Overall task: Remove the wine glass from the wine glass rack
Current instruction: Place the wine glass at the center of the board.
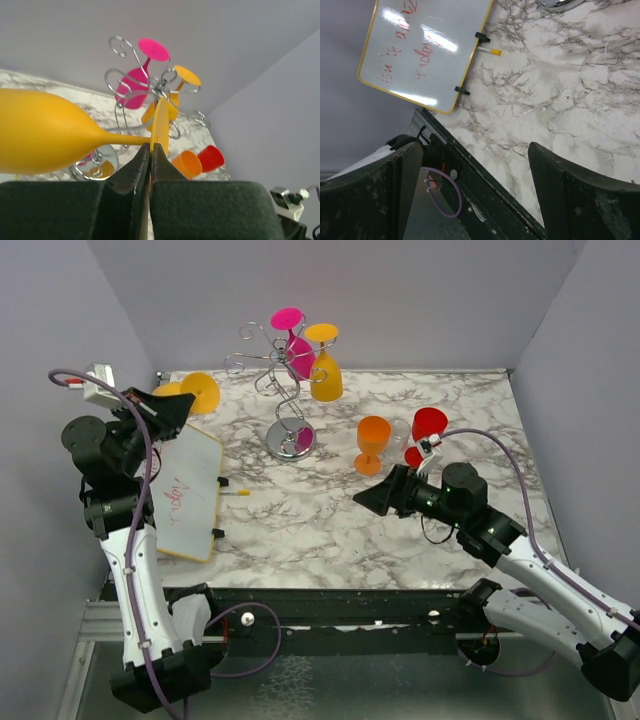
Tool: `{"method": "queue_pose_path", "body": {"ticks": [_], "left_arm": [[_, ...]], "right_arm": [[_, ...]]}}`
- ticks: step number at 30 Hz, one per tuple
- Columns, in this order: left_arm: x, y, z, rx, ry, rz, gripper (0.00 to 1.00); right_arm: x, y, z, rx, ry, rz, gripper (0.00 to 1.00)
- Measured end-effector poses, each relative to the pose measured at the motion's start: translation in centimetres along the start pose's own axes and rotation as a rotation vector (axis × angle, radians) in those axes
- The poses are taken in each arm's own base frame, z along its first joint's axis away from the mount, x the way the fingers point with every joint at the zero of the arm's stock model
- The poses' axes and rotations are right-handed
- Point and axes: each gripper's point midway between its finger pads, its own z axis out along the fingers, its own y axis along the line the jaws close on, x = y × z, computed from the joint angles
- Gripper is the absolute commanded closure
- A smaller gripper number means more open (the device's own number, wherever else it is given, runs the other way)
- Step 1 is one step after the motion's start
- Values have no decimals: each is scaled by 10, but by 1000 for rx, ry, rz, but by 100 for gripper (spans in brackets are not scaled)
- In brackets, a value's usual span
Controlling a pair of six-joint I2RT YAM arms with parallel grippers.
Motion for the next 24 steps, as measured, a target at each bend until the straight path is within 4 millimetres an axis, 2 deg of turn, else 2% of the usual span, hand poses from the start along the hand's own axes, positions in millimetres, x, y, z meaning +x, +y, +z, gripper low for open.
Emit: {"method": "queue_pose_path", "body": {"ticks": [4, 10, 15, 20, 24], "left_arm": [[43, 0, -13, -2, 90, -31, 100], [85, 7, -17, -5, 212, -65, 100], [141, -11, -26, 97, 377, -104, 100], [209, -34, -50, 219, 581, -168, 100], [246, -51, -69, 299, 672, -225, 100]], "right_arm": [[1, 0, 1, -8, -1, 10, 8], [-2, 5, 0, -52, -45, 24, 8], [-7, 11, -3, -105, -97, 22, 9], [-11, 27, -2, -193, -107, -2, 13], [-1, 35, 9, -258, -37, -11, 18]]}}
